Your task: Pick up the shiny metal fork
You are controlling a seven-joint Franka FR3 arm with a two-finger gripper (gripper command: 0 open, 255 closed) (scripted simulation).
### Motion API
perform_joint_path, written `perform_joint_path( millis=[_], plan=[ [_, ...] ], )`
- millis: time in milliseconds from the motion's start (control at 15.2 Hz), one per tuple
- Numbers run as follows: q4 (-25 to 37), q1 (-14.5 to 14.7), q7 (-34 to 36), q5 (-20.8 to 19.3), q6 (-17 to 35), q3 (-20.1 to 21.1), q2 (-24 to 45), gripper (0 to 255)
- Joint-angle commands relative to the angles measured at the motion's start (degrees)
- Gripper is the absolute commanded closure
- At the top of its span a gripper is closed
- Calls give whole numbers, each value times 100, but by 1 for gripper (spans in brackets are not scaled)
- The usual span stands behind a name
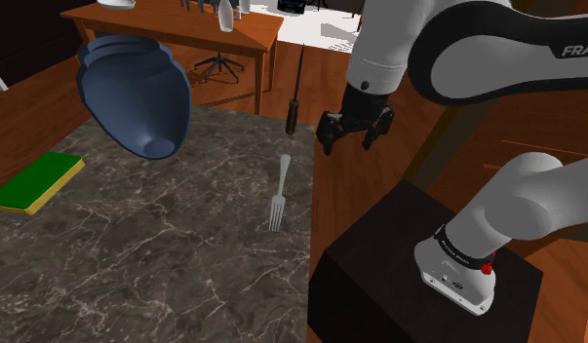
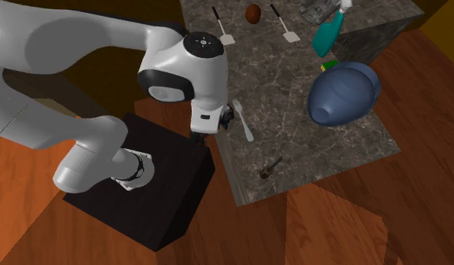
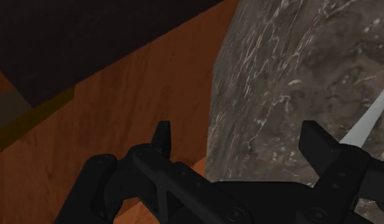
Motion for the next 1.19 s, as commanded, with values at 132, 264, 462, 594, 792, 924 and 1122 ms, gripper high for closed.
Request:
perform_joint_path(
  millis=[132,264,462,594,792,924,1122],
  plan=[
    [459,-319,1208,-3,405,781,665,0],
    [747,-552,1828,-135,590,1195,1064,0],
    [1248,-984,2847,-539,824,1876,1767,0],
    [1594,-1291,3555,-956,923,2339,2290,0],
    [1440,-1316,3658,-1054,1156,2417,2414,0],
    [1343,-1345,3735,-1132,1310,2478,2507,0],
    [1227,-1387,3849,-1253,1509,2561,2643,0]
  ],
)
